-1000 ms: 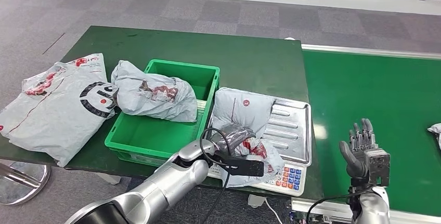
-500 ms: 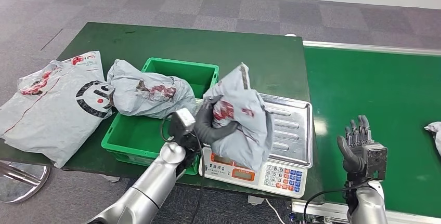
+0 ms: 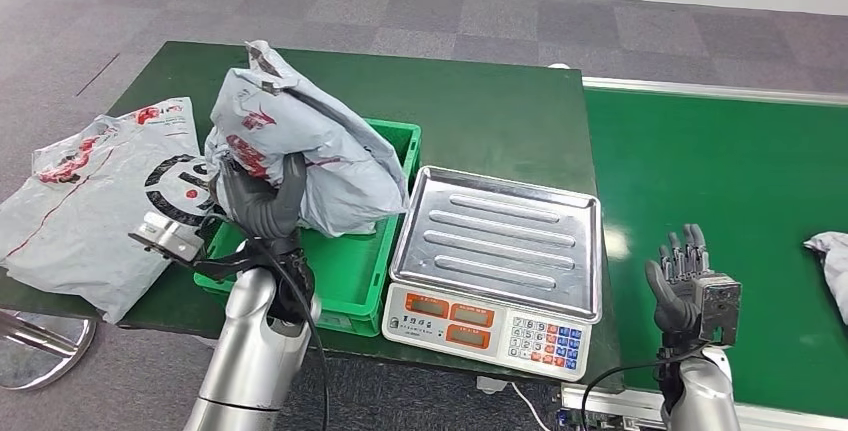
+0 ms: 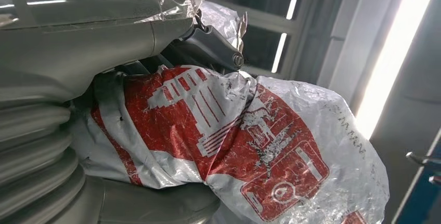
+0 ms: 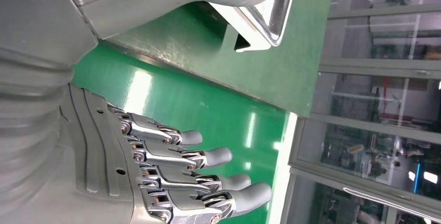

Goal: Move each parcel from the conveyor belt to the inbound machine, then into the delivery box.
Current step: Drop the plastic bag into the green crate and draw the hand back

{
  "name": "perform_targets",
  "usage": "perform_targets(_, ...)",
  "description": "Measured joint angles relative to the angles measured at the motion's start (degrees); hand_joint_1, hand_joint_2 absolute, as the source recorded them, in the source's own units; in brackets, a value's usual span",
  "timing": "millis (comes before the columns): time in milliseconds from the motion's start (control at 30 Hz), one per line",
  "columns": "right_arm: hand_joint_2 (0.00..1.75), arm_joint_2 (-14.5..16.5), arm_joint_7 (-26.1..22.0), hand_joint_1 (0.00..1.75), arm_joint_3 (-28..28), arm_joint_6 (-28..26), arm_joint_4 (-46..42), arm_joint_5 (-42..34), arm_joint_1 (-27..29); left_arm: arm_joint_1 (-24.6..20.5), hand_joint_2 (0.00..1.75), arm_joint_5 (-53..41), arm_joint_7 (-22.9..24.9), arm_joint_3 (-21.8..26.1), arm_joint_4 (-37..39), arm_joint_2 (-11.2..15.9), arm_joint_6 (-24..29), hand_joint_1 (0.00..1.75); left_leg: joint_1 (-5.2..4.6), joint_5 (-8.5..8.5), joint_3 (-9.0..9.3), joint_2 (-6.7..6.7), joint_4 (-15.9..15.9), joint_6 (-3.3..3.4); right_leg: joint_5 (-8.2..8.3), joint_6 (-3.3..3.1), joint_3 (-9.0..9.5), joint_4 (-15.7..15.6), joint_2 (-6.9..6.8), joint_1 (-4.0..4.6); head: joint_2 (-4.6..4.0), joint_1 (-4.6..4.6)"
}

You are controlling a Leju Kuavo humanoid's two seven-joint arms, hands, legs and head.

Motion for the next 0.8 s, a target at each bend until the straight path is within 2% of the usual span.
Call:
perform_targets(400, 1.75, 0.0, 0.0, 0.0, 0.7, -0.1, 0.6, 0.0, -0.2, 0.6, 1.75, 0.0, 0.1, 1.0, -2.7, -0.4, 0.1, 1.75, 0.0, 0.0, 0.0, 0.0, 0.0, 0.0, 0.0, 0.0, 0.0, 0.0, 0.0, 0.0, 0.0, 0.0)
perform_targets(533, 1.75, 0.0, 0.0, 0.0, 0.8, -0.1, 0.8, -0.1, -0.3, 0.9, 1.75, -1.1, 0.1, 2.0, -4.2, -0.8, 2.9, 1.75, 0.0, 0.0, 0.0, 0.02, 0.0, 0.0, 0.0, 0.0, -0.01, 0.0, 0.03, 0.0, 0.0, 0.01)
perform_targets(600, 1.75, 0.0, 0.0, 0.0, 0.8, -0.4, 0.9, -0.3, -0.2, 1.2, 1.75, -5.1, 0.1, 3.0, -6.5, -0.7, 9.0, 1.75, 0.0, 0.0, 0.0, 0.04, 0.0, 0.0, 0.0, 0.0, -0.05, 0.0, 0.04, 0.01, 0.0, 0.01)
perform_targets(633, 1.75, 0.0, 0.0, 0.0, 0.8, -0.5, 0.9, -0.3, -0.2, 1.2, 1.75, -8.9, 0.1, 3.1, -7.7, -0.4, 14.9, 1.75, 0.01, 0.0, 0.0, 0.04, 0.0, 0.0, 0.0, 0.0, -0.07, 0.0, 0.04, 0.01, 0.0, 0.01)
perform_targets(733, 1.75, 0.0, 0.0, 0.0, 0.8, -0.7, 0.9, -0.3, 0.1, 0.4, 1.75, -25.9, 0.0, 2.2, -7.9, 1.1, 37.6, 1.75, 0.01, 0.0, 0.0, 0.0, 0.0, 0.0, -0.01, -0.01, -0.09, 0.0, -0.01, 0.01, 0.0, 0.0)
perform_targets(767, 1.75, 0.1, 0.0, 0.0, 0.8, -0.6, 0.8, -0.3, 0.3, -0.3, 1.75, -31.9, 0.3, 2.0, -6.3, 1.4, 42.5, 1.75, 0.01, 0.0, -0.01, -0.04, 0.0, 0.0, -0.01, -0.01, -0.08, 0.0, -0.06, 0.01, 0.0, 0.0)
perform_targets(800, 1.75, 0.1, -0.1, 0.0, 0.8, -0.6, 0.7, -0.1, 0.5, -1.3, 1.75, -37.9, 0.9, 2.2, -3.9, 1.6, 44.9, 1.75, 0.01, 0.01, -0.01, -0.08, 0.0, 0.0, -0.01, -0.01, -0.06, 0.0, -0.11, 0.01, 0.0, 0.0)
